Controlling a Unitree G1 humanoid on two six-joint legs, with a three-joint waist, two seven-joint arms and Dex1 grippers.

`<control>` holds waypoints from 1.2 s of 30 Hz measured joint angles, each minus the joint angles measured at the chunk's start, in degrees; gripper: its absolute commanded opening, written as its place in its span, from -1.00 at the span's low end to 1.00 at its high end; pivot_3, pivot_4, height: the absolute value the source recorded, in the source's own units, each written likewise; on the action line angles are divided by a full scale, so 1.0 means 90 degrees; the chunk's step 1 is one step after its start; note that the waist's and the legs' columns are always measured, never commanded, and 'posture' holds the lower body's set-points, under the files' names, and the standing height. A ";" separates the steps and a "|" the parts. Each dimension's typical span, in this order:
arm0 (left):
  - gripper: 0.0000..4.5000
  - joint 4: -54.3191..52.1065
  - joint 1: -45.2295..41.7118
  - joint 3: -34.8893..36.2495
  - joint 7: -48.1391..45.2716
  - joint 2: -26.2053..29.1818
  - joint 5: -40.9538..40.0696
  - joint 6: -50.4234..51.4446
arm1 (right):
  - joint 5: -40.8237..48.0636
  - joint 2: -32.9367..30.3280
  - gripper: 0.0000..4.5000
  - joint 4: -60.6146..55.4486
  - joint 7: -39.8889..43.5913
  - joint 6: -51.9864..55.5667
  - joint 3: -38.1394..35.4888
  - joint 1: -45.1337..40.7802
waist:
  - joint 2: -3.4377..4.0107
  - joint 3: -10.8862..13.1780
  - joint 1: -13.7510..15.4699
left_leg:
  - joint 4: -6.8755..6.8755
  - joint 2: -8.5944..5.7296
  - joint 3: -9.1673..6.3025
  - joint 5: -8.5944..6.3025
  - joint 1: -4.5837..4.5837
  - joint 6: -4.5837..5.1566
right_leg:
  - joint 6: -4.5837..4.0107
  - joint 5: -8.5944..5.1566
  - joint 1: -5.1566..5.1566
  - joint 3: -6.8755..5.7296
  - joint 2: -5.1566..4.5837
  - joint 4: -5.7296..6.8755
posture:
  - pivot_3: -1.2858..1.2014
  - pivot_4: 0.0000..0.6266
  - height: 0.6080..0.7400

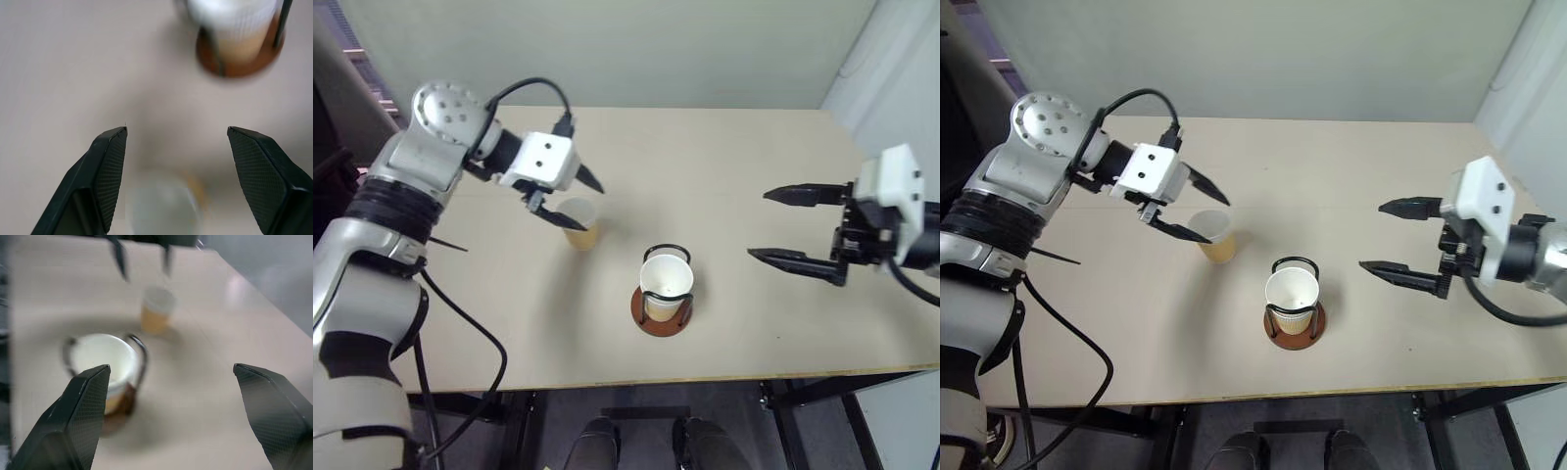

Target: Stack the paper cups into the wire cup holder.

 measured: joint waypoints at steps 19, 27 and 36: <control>0.16 0.2546 0.0036 0.0599 0.1315 -0.1378 0.2595 -0.0854 | -0.0466 0.0250 0.87 0.0120 -0.0003 -0.0175 0.0436 -0.0184 | 0.0002 0.0003 0.0108 | 0.0035 -0.0007 0.0019 -0.0002 -0.0070 -0.0005 | 0.0017 0.0000 -0.0055 0.0003 -0.0005 -0.0014 | 0.03 -0.52 1.00; -0.99 0.2681 -0.0015 0.0994 0.1088 -0.1381 0.2729 -0.0944 | -0.0464 0.0250 0.87 -0.0019 -0.0063 -0.0106 0.0282 -0.0111 | 0.0002 0.0002 0.0106 | 0.0048 -0.0007 0.0020 -0.0009 -0.0068 0.0008 | 0.0020 0.0002 -0.0053 0.0005 -0.0002 -0.0008 | 0.03 -0.52 1.00; -0.99 0.2348 -0.0428 0.1871 -0.0074 -0.1142 0.1858 -0.0784 | -0.0440 0.0250 0.87 -0.0029 -0.0059 -0.0089 0.0251 -0.0088 | 0.0002 0.0002 0.0106 | 0.0049 -0.0007 0.0021 -0.0014 -0.0071 0.0016 | 0.0023 0.0001 -0.0053 0.0007 -0.0001 -0.0011 | 0.03 -0.52 1.00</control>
